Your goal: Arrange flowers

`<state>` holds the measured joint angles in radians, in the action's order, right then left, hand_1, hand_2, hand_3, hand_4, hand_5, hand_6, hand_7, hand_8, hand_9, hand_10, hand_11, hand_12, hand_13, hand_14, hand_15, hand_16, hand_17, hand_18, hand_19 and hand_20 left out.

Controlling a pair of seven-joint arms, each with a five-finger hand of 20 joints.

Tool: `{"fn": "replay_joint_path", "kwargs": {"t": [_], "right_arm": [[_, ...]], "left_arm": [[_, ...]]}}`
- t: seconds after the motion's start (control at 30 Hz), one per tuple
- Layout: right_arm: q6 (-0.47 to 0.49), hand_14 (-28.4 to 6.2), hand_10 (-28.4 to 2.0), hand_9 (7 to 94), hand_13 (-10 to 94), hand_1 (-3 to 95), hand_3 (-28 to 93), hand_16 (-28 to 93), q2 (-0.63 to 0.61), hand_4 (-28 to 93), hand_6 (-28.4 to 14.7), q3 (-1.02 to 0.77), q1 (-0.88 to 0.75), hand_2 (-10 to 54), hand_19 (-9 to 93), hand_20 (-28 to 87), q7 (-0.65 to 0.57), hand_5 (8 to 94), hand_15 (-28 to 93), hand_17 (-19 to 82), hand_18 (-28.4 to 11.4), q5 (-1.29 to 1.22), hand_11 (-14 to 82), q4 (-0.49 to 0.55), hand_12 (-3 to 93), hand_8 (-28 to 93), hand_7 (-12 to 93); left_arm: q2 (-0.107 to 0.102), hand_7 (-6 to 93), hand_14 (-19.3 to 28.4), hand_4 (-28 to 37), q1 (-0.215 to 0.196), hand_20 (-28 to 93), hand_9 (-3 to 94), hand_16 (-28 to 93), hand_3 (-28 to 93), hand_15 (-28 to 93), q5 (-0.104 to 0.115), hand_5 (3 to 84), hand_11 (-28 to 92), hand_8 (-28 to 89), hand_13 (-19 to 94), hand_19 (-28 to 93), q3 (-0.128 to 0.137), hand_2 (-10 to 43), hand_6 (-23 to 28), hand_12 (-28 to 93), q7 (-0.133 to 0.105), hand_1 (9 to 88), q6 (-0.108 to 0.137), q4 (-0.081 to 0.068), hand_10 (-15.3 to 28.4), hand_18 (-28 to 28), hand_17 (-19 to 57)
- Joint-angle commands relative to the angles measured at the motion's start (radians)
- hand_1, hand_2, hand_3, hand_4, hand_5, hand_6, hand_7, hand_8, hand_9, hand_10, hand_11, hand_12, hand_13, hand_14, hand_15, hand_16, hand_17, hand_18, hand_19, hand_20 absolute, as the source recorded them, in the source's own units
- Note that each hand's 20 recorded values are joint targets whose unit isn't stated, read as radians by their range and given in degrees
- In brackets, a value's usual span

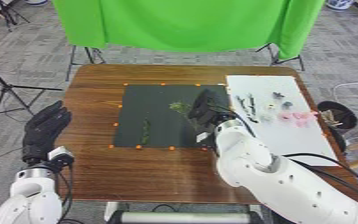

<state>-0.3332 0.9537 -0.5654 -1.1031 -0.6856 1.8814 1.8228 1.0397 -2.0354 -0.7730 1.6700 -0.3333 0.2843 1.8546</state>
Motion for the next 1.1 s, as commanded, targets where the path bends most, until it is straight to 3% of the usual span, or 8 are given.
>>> {"fn": "replay_joint_path", "kwargs": {"t": [0.03,1.0,1.1], "right_arm": [[-0.021,-1.3,-10.8,93.7,94,56.2,61,23,0.092,-17,-2.7,0.034,0.036,-9.5,93,32,-0.021,80.8,59,72,-7.2,-0.039,30.4,-0.043,21.9,12,29],[-0.019,-2.1,-11.0,93.2,94,55.4,60,22,0.132,-17,-2.7,0.064,0.022,-9.5,91,27,-0.057,80.6,55,73,-6.4,-0.183,28.2,-0.058,21.1,9,26],[-0.013,-2.1,-11.0,93.2,94,55.3,60,22,0.133,-17,-2.8,0.067,0.026,-9.5,91,27,-0.058,80.5,54,73,-6.3,-0.184,28.1,-0.059,21.1,9,25]], "left_arm": [[-0.004,21.3,13.2,-13.2,-0.006,31,42.5,-3,71,22,-0.008,48.9,22,-10,38,9,0.0,-2.7,0.5,9,0.017,45.8,-0.016,0.007,12.4,11.2,20.0],[-0.009,20.3,13.7,-13.9,0.0,30,42.5,-2,72,22,-0.004,49.0,22,-10,37,9,-0.012,-4.2,0.6,10,0.02,41.8,-0.023,0.005,12.5,11.0,18.0],[-0.008,20.2,13.8,-14.1,-0.004,30,42.5,-2,72,22,-0.016,49.1,22,-10,37,9,-0.007,-4.3,0.6,10,0.022,41.6,-0.026,0.006,12.5,11.0,17.8]]}}
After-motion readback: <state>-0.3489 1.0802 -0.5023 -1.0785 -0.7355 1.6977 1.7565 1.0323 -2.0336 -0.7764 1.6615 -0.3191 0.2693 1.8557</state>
